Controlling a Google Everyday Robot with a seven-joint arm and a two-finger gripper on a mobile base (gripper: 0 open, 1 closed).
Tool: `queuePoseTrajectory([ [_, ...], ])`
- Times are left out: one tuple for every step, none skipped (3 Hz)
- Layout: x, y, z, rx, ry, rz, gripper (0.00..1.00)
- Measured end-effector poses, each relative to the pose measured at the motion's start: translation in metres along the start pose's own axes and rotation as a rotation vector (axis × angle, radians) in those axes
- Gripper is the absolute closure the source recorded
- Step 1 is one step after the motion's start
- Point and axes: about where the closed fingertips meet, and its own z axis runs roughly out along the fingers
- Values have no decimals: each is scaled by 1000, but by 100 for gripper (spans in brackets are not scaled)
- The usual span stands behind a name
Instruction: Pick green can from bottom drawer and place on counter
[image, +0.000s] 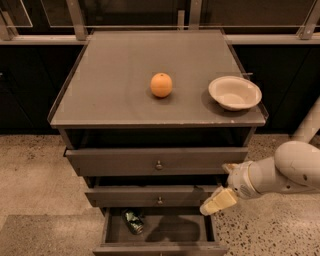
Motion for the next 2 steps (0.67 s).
queuePoseTrajectory([
  [3,2,-2,17,8,8,0],
  [26,15,38,-11,5,94,0],
])
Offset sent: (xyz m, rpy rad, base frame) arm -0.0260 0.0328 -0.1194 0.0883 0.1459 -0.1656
